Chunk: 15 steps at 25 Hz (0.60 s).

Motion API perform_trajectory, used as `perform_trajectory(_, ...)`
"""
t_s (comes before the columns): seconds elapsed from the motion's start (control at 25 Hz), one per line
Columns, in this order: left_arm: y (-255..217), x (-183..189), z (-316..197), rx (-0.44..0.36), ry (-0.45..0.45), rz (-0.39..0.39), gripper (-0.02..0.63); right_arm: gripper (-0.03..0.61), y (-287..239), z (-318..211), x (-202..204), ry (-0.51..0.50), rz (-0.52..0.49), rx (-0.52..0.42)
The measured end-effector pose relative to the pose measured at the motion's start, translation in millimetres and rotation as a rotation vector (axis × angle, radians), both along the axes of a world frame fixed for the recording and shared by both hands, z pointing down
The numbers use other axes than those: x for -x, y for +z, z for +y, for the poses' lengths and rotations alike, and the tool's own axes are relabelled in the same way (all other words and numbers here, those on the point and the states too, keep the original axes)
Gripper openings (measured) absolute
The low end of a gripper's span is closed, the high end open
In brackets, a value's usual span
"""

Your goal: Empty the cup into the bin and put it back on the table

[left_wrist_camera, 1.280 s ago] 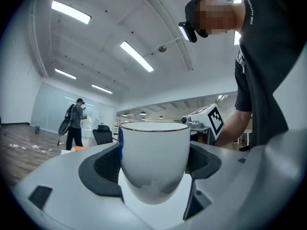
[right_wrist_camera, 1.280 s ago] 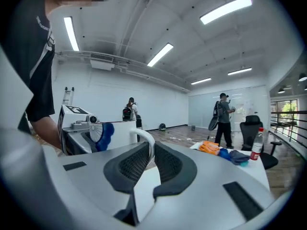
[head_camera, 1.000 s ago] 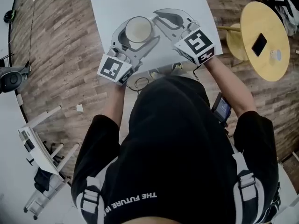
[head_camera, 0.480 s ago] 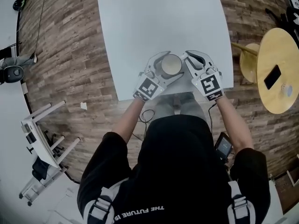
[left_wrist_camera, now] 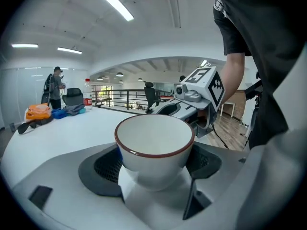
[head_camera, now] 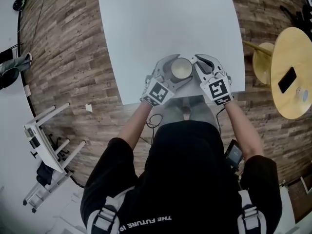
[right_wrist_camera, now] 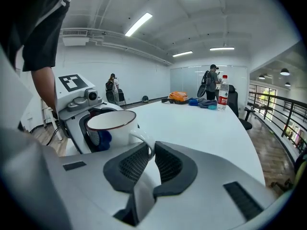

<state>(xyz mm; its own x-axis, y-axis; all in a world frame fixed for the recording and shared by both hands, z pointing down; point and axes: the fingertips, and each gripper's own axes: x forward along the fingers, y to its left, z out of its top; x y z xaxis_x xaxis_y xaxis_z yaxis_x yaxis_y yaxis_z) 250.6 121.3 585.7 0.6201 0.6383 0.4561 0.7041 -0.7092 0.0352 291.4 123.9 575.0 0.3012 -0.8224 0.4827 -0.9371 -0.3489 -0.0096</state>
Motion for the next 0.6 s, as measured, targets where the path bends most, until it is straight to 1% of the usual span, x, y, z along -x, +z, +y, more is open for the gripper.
perform_trajectory(0.12, 1, 3, 3, -0.008, 0.012, 0.017, 0.387, 0.048, 3, 2, 3, 0.006, -0.004, -0.002)
perform_trajectory(0.28, 7, 5, 3, -0.004, 0.008, 0.007, 0.387, 0.048, 4, 5, 3, 0.003, -0.008, -0.011)
perform_trajectory(0.48, -4, 1, 2, 0.047, 0.000, 0.016, 0.388, 0.049, 4, 2, 3, -0.008, 0.002, 0.026)
perform_trajectory(0.56, -6, 4, 0, 0.068, -0.019, -0.004, 0.388, 0.059, 5, 4, 5, -0.005, -0.012, 0.046)
perform_trajectory(0.6, -7, 7, -2, 0.078, -0.029, -0.016, 0.388, 0.074, 6, 6, 6, -0.002, -0.024, 0.056)
